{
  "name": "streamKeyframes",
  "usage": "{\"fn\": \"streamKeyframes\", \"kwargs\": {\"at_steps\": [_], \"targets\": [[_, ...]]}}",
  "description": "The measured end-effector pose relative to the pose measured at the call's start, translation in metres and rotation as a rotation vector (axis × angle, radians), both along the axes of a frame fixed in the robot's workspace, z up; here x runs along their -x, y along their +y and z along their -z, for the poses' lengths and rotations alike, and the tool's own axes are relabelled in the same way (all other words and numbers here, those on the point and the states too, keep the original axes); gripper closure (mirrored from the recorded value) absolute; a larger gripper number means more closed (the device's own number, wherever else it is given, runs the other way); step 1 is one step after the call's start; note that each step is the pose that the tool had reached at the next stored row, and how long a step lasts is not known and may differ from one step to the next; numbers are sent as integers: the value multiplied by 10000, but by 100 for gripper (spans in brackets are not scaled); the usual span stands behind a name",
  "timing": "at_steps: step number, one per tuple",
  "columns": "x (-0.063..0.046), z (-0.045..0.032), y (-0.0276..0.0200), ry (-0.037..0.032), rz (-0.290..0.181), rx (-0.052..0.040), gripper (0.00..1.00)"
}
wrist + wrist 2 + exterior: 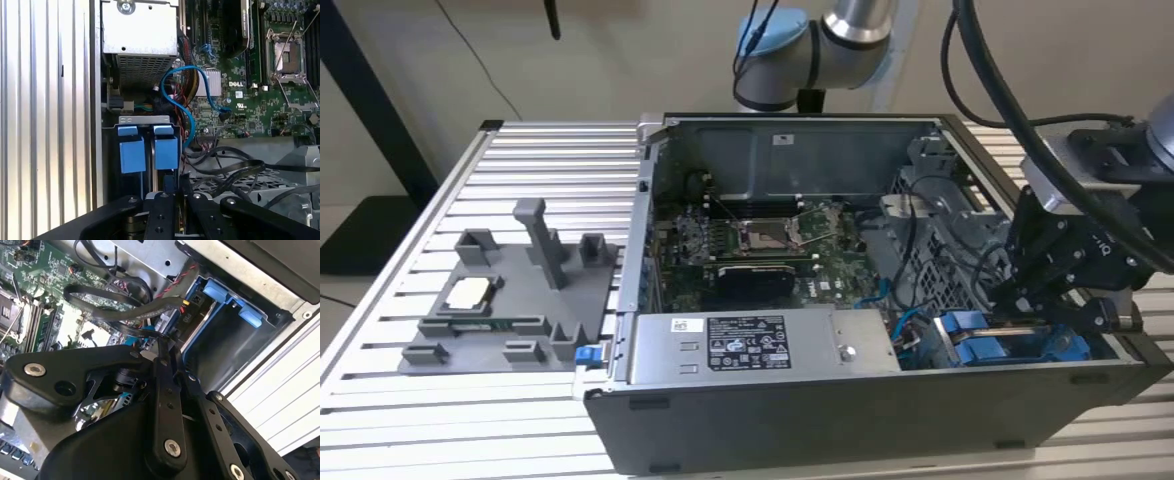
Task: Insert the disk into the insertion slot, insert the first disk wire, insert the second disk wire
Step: 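Insert the second disk wire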
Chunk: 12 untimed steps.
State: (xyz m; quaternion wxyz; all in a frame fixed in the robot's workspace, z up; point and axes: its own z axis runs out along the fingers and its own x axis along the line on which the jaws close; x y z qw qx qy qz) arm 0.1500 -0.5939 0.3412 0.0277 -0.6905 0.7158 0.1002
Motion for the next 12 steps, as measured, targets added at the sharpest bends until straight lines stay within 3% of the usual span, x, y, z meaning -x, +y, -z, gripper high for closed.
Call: {"fn": "streamKeyframes", "kwargs": {"at_steps": [12], "targets": [[-67, 28, 5, 28, 0, 24, 84]]}}
